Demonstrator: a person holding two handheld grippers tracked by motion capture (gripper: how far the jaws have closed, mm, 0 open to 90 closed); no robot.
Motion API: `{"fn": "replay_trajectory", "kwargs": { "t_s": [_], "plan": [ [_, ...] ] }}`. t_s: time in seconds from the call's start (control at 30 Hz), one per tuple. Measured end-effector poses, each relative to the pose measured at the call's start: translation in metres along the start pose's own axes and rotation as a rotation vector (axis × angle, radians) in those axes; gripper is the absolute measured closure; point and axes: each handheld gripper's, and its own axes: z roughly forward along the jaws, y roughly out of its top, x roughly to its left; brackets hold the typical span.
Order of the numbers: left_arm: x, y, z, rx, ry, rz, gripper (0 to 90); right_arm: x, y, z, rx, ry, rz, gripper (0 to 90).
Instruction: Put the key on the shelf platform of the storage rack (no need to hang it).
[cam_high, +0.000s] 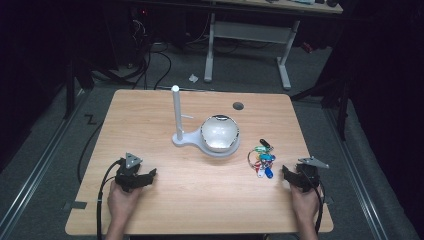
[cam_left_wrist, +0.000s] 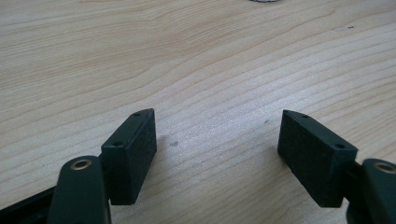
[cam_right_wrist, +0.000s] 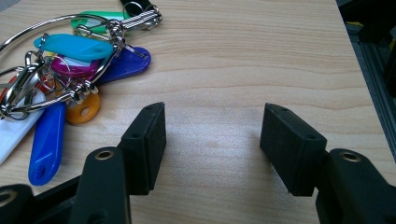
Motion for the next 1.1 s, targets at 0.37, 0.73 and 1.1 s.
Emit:
{"fn": "replay_trajectory", "kwargs": {
  "t_s": [0.37,0.73,1.1],
  "plan": [
    [0.0001,0.0001,0.0,0.0,0.0,0.0,28.4,0.0,0.0,0.0,0.0,0.0,0.001,40.9],
    [0.0,0.0002,0.0001,0.0,0.0,0.0,28.4,0.0,0.0001,-0.0001,0.0,0.0,0.001,40.9],
    [0.0002,0.0003,0.0001,0.0,-0.001,0.003,28.4,0.0009,-0.0004,-0.0021,0.008,0.011,-0.004,41.6]
  ]
}}
